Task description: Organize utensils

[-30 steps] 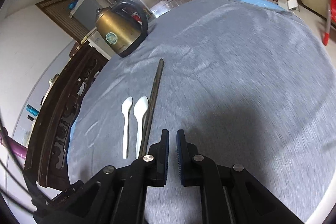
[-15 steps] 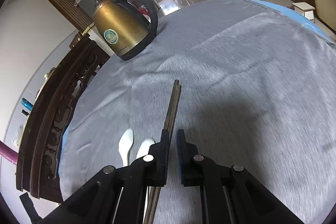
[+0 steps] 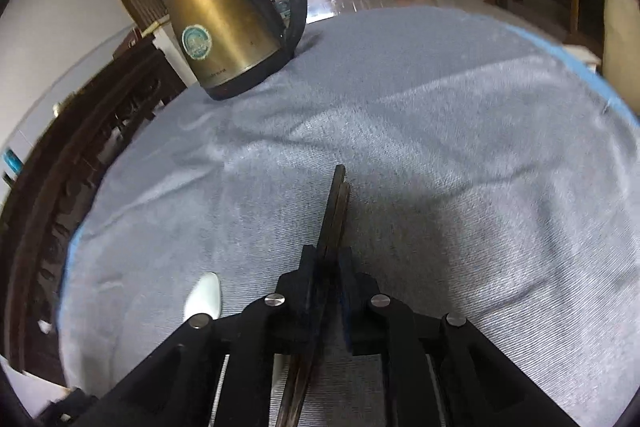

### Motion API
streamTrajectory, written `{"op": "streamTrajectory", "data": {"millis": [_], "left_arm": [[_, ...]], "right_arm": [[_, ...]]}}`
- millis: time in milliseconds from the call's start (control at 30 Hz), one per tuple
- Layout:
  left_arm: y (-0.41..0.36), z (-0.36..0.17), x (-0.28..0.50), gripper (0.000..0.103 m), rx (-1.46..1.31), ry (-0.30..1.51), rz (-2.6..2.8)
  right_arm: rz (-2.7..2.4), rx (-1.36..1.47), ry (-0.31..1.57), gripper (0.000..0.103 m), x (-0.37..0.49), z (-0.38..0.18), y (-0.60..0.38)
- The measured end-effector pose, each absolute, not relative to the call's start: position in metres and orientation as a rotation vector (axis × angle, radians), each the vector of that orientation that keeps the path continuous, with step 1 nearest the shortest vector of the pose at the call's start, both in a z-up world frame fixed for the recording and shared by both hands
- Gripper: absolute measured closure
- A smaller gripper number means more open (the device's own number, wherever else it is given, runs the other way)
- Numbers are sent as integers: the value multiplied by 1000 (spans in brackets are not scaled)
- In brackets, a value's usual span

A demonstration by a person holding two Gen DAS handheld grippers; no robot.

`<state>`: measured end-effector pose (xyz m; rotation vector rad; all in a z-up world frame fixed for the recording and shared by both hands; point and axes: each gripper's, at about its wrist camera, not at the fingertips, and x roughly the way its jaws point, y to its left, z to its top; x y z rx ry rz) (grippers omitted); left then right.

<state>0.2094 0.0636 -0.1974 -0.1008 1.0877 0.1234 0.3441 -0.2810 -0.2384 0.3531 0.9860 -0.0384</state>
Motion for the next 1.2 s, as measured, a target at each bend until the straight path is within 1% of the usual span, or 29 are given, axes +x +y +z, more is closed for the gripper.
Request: {"op": "streamTrajectory", "data": {"millis": [67, 233, 267, 333, 533, 600, 733, 867, 900, 933, 1000, 1100, 1200], "left_arm": [[65, -198, 210, 41, -108, 1088, 121], [63, -200, 210, 41, -102, 1090, 114], [62, -200, 210, 41, -102, 1089, 113], [61, -199, 210, 41, -96, 1087, 112], [59, -195, 216, 41, -71, 1075, 118], [59, -193, 222, 41, -52, 1067, 116], [55, -184, 243, 41, -27, 1036, 69], [20, -168, 283, 41, 52, 988, -74], [6, -165, 295, 42, 74, 983, -125], [-7, -163, 308, 44, 87, 986, -180], [-38, -161, 338, 57, 96, 1010, -300], [-89, -163, 376, 58, 96, 1067, -443], [-134, -167, 394, 58, 125, 1097, -519]], "right_arm": [[-74, 334, 999, 90, 341, -238, -284], [-70, 415, 1015, 90, 341, -240, -301], [-80, 420, 1021, 87, 343, -239, -302], [-91, 427, 1031, 87, 349, -240, -303], [-126, 346, 1070, 87, 377, -240, -298], [-137, 338, 1080, 93, 381, -241, -301], [-119, 347, 1082, 95, 375, -241, -312], [-100, 388, 1073, 95, 363, -241, -328], [-96, 403, 1073, 95, 360, -241, -332], [-91, 414, 1076, 95, 358, -241, -335], [-83, 424, 1092, 95, 355, -241, -338], [-84, 394, 1113, 95, 348, -239, -342], [-83, 370, 1119, 95, 341, -238, -352]]}}
